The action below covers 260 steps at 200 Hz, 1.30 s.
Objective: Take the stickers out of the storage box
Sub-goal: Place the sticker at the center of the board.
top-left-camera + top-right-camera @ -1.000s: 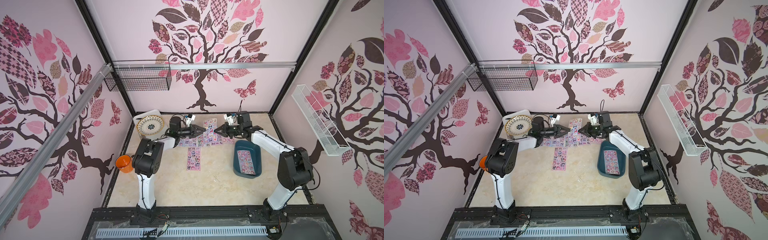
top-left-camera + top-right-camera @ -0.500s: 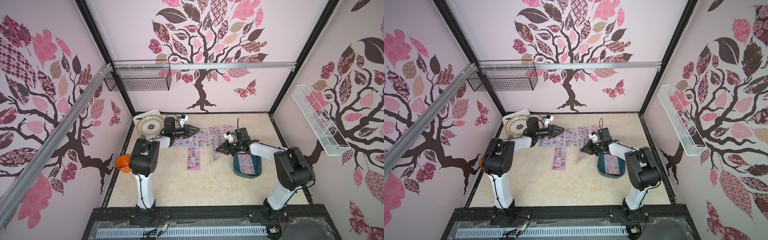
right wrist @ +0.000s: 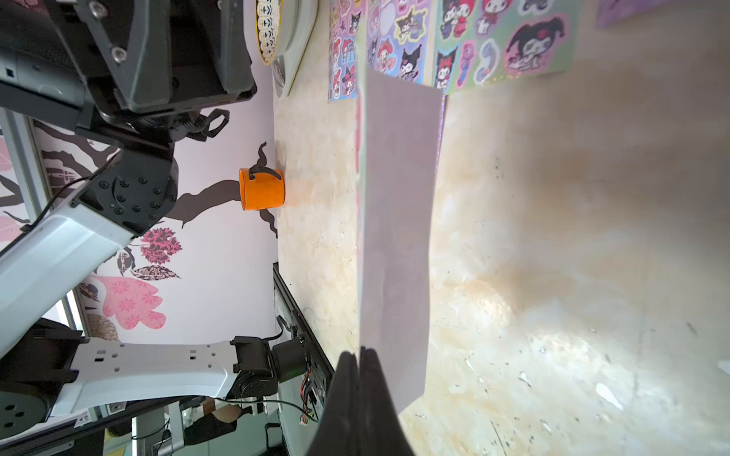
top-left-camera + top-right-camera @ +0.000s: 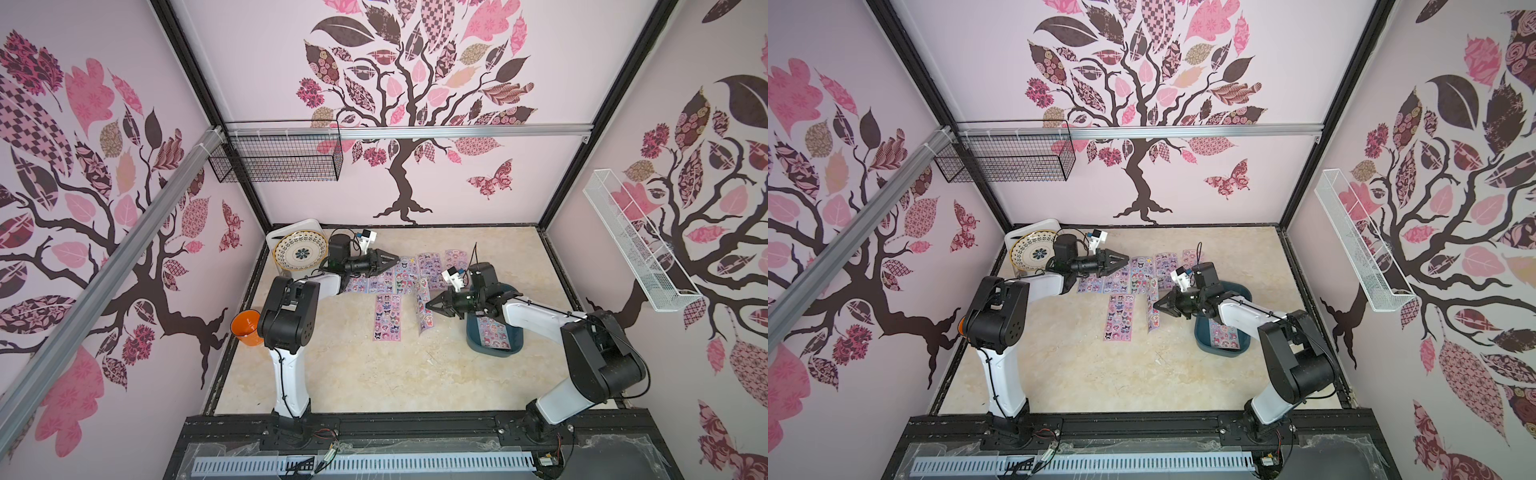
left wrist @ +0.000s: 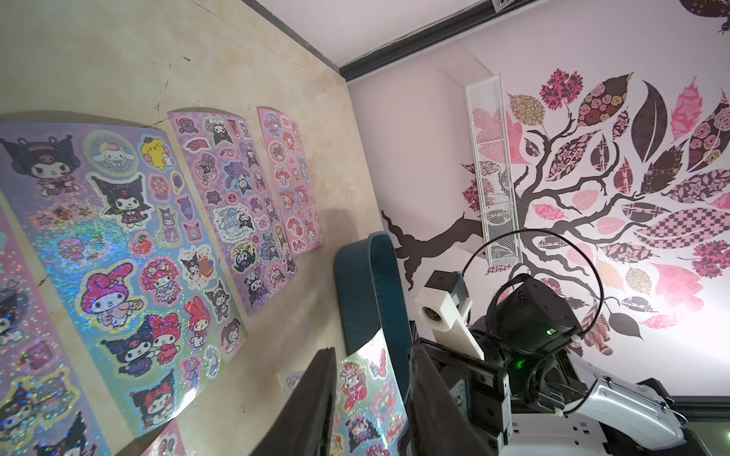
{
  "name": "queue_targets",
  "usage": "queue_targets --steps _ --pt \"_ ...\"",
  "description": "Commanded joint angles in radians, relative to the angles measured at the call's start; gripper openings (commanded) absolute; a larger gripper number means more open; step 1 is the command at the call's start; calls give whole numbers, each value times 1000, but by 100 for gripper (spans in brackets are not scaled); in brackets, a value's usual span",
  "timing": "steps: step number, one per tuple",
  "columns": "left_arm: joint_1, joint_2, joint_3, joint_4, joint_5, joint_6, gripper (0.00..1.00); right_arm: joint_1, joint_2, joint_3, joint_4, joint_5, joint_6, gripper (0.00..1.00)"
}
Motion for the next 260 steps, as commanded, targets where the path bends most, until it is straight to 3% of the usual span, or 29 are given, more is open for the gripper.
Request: queue_targets --steps 1,23,88,183,224,243,260 --pt "-2 -14 5 26 6 3 36 0 55 11 37 24 9 0" --pt "-3 -21 4 8 10 16 36 0 111 -6 49 65 -4 0" --pt "-3 -32 11 -31 9 44 36 -6 144 42 -233 317 -168 0" --pt "-8 -23 20 -26 9 39 36 24 214 97 -228 310 -144 3" --pt "-7 -29 23 -28 15 39 35 41 250 112 -204 274 -136 10" --pt "-6 -37 25 -57 13 62 35 40 225 110 -234 296 -149 22" --pt "-6 -37 25 -71 11 72 35 41 188 107 -270 318 -165 27"
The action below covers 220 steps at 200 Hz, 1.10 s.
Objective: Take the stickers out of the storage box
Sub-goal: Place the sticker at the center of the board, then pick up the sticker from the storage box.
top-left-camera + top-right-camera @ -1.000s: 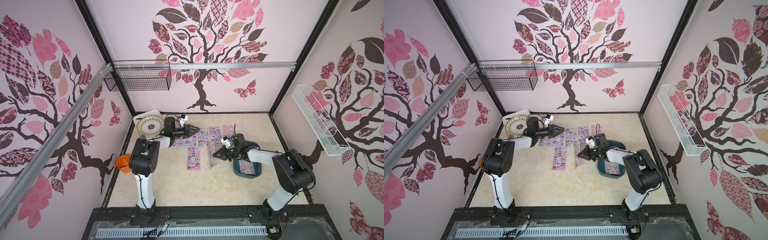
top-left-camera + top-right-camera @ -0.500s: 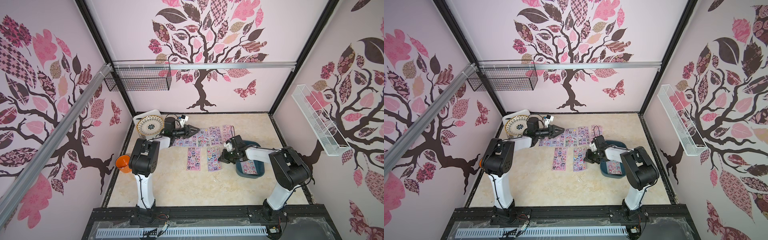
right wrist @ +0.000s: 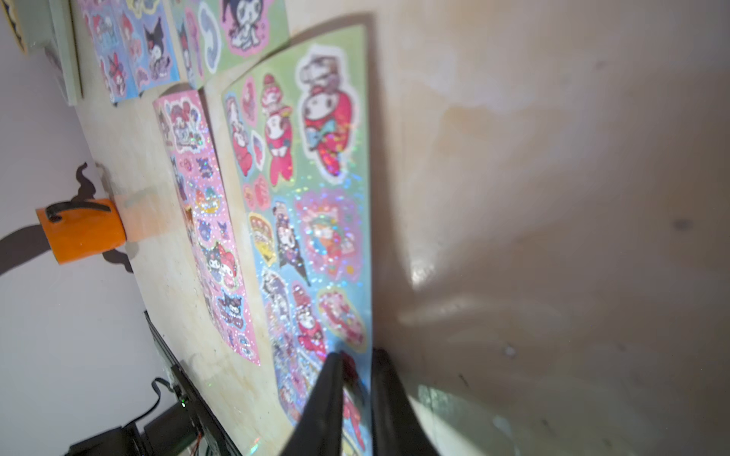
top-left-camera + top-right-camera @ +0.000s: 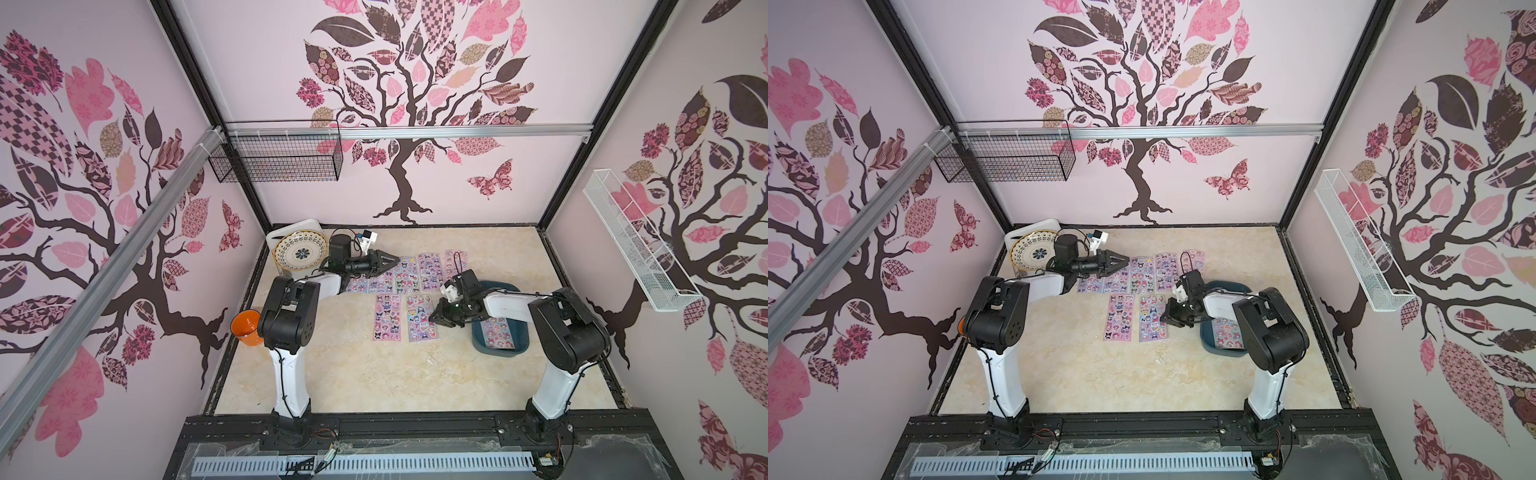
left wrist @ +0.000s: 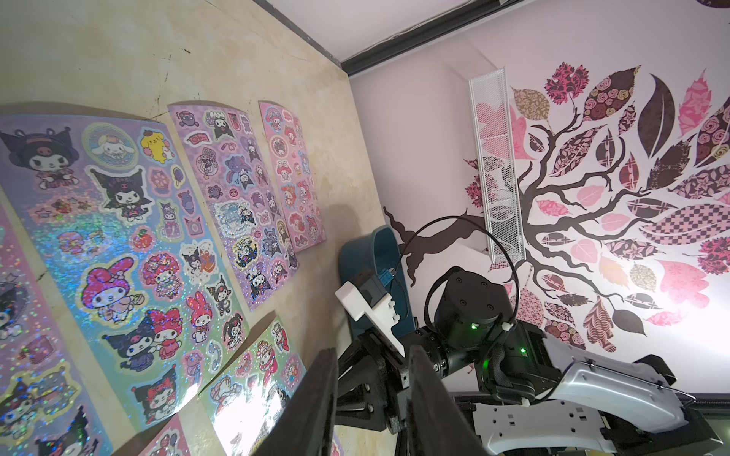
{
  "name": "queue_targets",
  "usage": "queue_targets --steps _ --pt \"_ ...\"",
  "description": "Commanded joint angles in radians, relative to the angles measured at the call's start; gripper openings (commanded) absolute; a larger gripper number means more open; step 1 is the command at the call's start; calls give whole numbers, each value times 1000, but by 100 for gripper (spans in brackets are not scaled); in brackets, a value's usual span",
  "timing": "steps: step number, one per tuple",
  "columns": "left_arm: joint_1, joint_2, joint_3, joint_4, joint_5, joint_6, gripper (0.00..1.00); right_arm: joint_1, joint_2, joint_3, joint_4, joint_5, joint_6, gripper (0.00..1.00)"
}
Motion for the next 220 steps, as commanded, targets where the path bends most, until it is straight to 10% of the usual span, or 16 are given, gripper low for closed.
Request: queue_targets --steps 1,89,152,220 --pt "-2 -37 23 -28 9 39 35 5 -40 9 -61 41 -24 27" --pt "-2 -39 35 -64 20 68 35 -36 -311 17 -255 181 -103 63" --pt "-3 -79 35 -153 -30 159 35 -350 -569 -133 -322 201 -199 72" --pt "-10 -76 35 -129 -38 148 35 -378 -505 -105 -450 497 -303 94"
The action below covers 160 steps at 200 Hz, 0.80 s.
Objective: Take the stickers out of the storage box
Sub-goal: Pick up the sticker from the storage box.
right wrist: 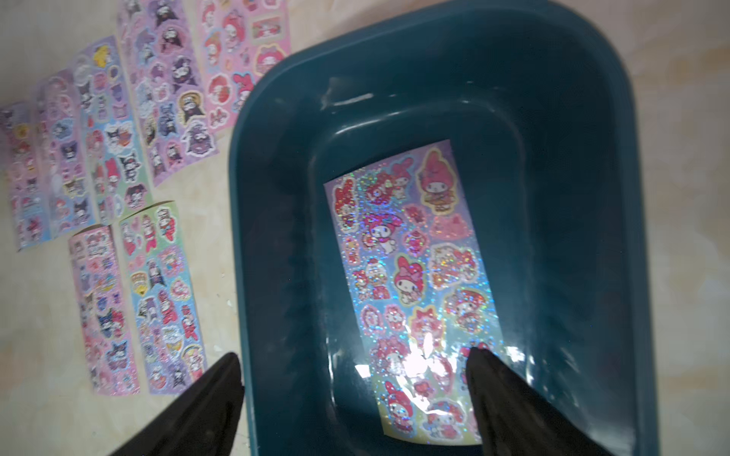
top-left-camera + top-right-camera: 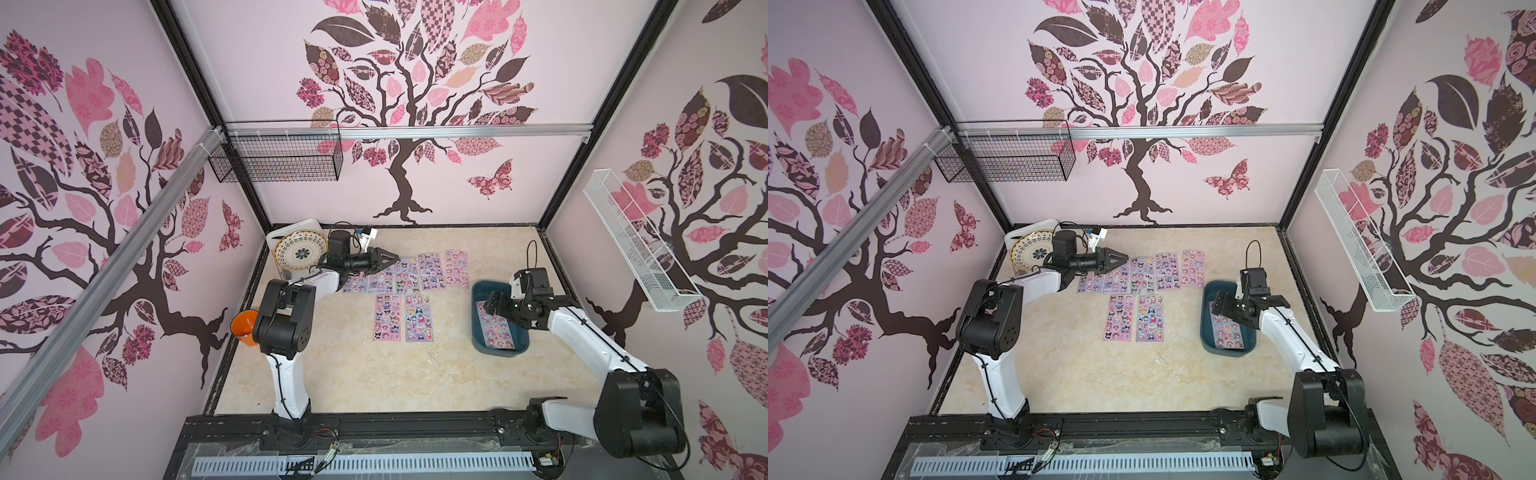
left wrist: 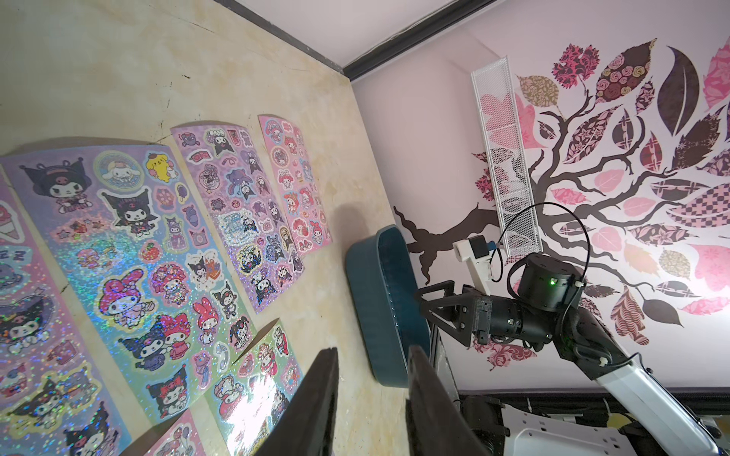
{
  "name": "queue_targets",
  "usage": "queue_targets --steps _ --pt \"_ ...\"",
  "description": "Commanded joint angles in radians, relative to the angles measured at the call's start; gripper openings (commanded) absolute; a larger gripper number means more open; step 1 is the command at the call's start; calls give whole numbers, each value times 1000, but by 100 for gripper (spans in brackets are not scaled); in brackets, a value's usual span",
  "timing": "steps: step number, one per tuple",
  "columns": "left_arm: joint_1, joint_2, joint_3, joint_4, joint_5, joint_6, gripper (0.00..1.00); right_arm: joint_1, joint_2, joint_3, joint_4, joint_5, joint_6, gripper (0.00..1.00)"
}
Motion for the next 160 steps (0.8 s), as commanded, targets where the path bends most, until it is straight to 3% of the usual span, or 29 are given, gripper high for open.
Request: queue_targets --steps 1,160 --pt "-8 -18 11 1 -8 21 35 0 44 31 -41 84 -47 94" --pt "-33 8 47 -39 1 35 35 84 400 182 -64 205 -135 97"
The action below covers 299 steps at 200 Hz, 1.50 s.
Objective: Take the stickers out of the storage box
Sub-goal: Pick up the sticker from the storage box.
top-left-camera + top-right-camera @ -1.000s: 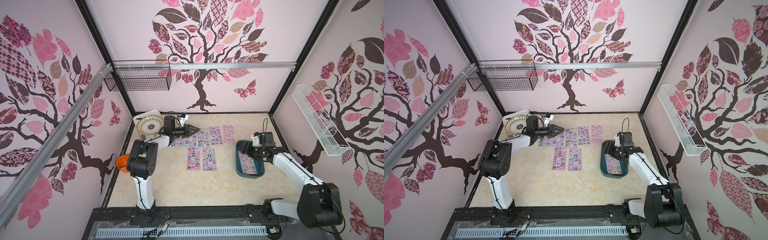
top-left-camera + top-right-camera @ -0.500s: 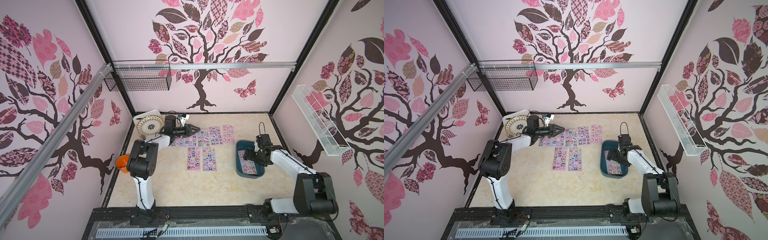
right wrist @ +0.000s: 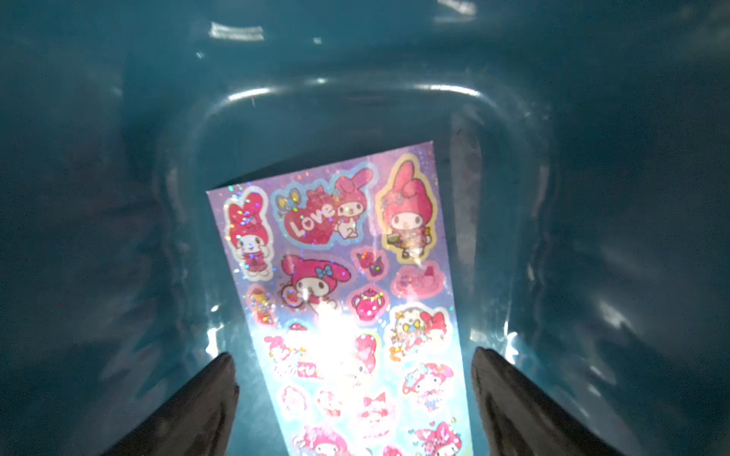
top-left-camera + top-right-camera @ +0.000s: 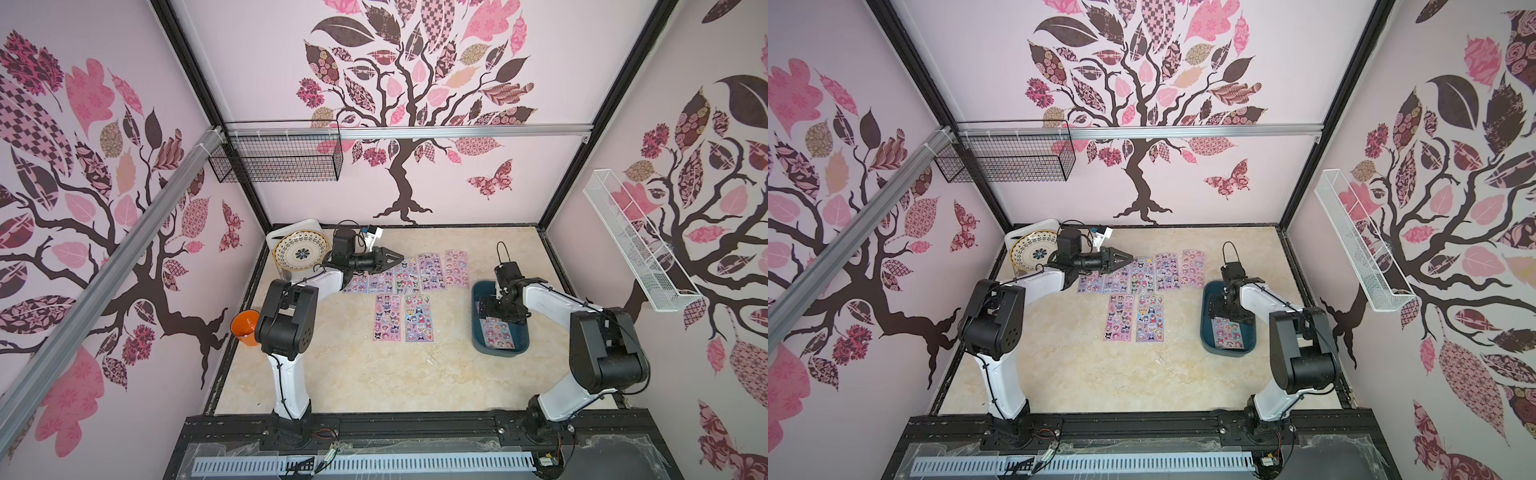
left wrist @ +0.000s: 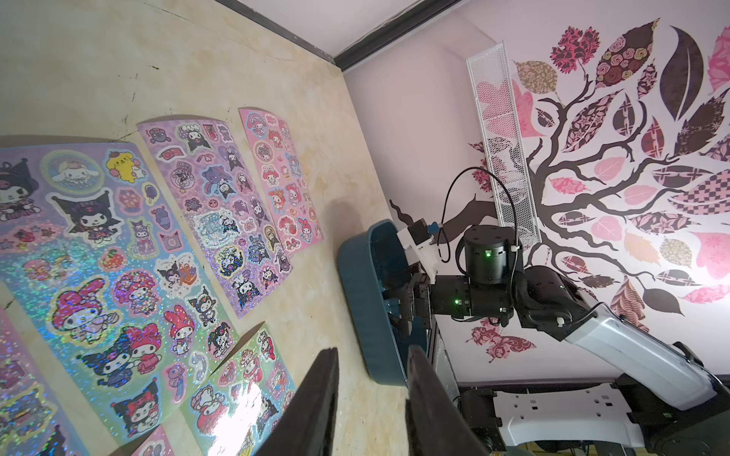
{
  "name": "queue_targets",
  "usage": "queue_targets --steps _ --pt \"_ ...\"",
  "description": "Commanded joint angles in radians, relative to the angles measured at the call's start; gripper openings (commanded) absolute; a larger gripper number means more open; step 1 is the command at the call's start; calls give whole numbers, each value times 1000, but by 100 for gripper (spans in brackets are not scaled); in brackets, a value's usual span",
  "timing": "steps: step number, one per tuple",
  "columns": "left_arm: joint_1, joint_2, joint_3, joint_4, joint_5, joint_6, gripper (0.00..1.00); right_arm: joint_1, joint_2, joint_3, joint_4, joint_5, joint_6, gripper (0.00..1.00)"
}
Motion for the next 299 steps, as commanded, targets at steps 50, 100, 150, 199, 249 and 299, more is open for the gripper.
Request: queue_targets --steps 50,100,150,199,249,299 --pt "-4 22 23 8 8 4 35 44 94 61 -22 22 -44 97" --pt "-5 20 24 7 9 7 35 49 143 82 -51 59 -37 84" --pt "-4 20 31 -8 16 16 35 46 78 84 -57 50 -21 63" --pt "-4 30 42 -8 22 13 35 16 -81 79 -87 -5 -6 45" --pt "-13 35 51 -7 31 11 35 -5 -184 117 -123 -45 0 32" --pt "-38 26 62 -9 48 17 35 -6 -210 213 -155 -121 9 20"
